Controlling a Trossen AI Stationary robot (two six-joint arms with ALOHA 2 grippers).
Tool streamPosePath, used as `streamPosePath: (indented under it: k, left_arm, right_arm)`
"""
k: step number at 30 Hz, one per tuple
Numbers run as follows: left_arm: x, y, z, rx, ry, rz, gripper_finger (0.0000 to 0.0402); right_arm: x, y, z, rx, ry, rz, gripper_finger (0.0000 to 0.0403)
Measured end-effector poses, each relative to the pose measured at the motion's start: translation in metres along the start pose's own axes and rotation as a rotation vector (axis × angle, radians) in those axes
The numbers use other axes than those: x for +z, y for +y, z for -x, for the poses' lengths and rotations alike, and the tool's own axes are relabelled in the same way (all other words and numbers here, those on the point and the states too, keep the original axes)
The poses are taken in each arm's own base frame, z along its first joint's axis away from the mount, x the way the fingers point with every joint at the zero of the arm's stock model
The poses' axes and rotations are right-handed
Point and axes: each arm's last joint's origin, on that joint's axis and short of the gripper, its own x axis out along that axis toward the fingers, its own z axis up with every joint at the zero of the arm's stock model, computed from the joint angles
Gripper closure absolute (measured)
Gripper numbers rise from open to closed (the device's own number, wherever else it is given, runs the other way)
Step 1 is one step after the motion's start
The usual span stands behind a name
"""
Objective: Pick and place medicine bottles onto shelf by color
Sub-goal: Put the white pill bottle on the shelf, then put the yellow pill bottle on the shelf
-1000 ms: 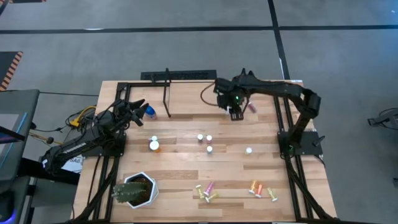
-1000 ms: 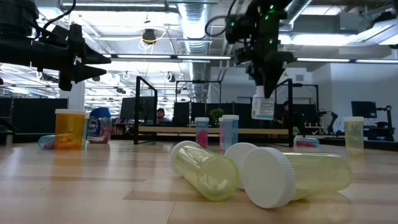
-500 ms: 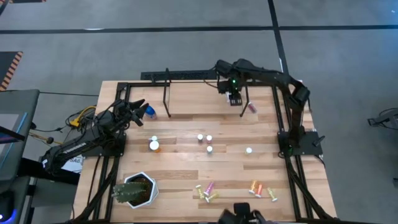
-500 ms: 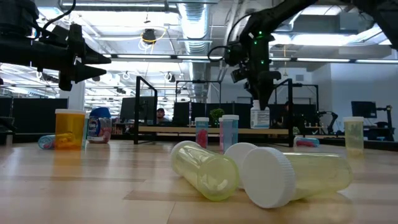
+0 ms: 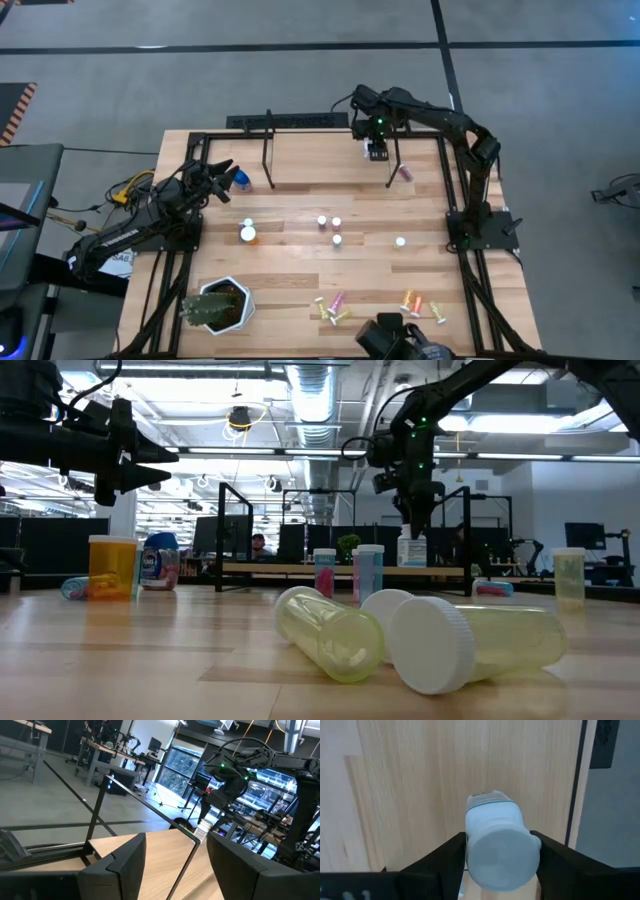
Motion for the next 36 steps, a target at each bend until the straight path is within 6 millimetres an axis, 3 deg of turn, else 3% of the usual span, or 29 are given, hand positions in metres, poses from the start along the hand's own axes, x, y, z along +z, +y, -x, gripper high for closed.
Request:
streamPosePath:
  k: [14, 21, 29, 36]
  left_arm:
    - [0.000, 0.000, 0.000, 0.000, 0.000, 0.000, 0.0203]
    - [0.000, 0.000, 0.000, 0.000, 0.000, 0.000, 0.0203]
    - [0.000, 0.000, 0.000, 0.000, 0.000, 0.000, 0.0203]
    - [0.000, 0.000, 0.000, 0.000, 0.000, 0.000, 0.0203]
  right_arm:
    - [-0.005, -0.015, 0.000, -0.016, -0.084, -0.004, 0.0092]
    - [0.001, -0.014, 0.006, -0.032, -0.099, -0.020, 0.0071]
    - [0.014, -0.008, 0.043, -0.051, -0.097, -0.063, 0.0066]
    - [0.018, 0.010, 0.098, -0.062, -0.144, -0.113, 0.0066]
